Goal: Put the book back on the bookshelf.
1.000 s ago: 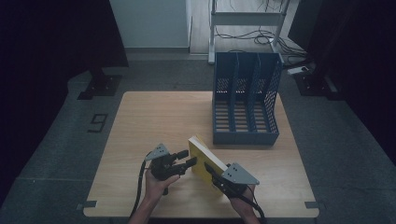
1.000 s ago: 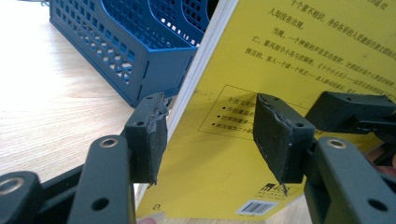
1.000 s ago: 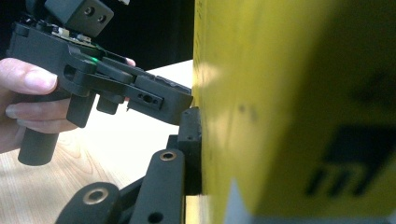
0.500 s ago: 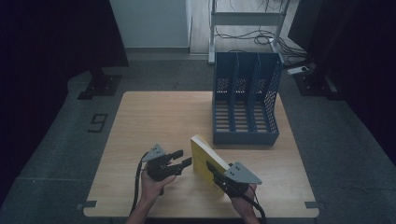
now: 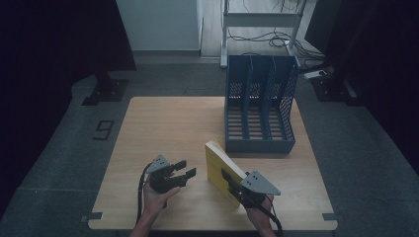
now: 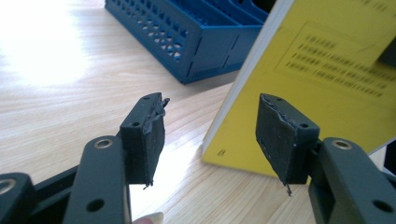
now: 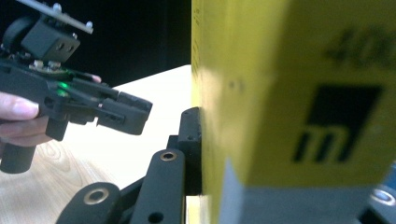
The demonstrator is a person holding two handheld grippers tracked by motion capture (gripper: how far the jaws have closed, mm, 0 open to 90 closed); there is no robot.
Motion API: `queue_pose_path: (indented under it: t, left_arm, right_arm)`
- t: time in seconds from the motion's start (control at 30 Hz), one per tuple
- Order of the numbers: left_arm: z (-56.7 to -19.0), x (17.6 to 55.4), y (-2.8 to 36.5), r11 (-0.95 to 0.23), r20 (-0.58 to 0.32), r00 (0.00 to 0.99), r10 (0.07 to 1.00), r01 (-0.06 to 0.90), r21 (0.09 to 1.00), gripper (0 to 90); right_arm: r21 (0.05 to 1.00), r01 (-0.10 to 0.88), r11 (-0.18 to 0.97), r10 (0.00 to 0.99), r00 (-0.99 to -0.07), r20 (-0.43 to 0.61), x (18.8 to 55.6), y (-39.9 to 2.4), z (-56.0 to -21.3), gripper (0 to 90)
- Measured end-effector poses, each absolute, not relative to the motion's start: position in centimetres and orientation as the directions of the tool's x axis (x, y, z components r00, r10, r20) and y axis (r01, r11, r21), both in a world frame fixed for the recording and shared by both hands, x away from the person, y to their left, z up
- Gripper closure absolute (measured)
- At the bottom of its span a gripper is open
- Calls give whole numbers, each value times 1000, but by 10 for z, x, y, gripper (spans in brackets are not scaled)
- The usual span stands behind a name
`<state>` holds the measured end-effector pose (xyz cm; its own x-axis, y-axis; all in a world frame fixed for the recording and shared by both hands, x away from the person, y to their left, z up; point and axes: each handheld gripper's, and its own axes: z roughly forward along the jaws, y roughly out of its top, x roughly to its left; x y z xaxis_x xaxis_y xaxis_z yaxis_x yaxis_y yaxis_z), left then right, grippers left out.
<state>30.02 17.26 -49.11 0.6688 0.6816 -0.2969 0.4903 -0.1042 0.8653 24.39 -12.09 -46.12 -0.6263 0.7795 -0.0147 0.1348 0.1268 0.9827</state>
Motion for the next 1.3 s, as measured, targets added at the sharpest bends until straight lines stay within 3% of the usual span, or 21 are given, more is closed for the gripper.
queue_pose_path:
  t: [1.3]
  left_arm:
    - [-516, 300, 190, -119, -309, 605, 734, 562, 818, 417]
  right_arm:
    - [997, 65, 40, 850, -527, 0, 237, -152, -440, 746]
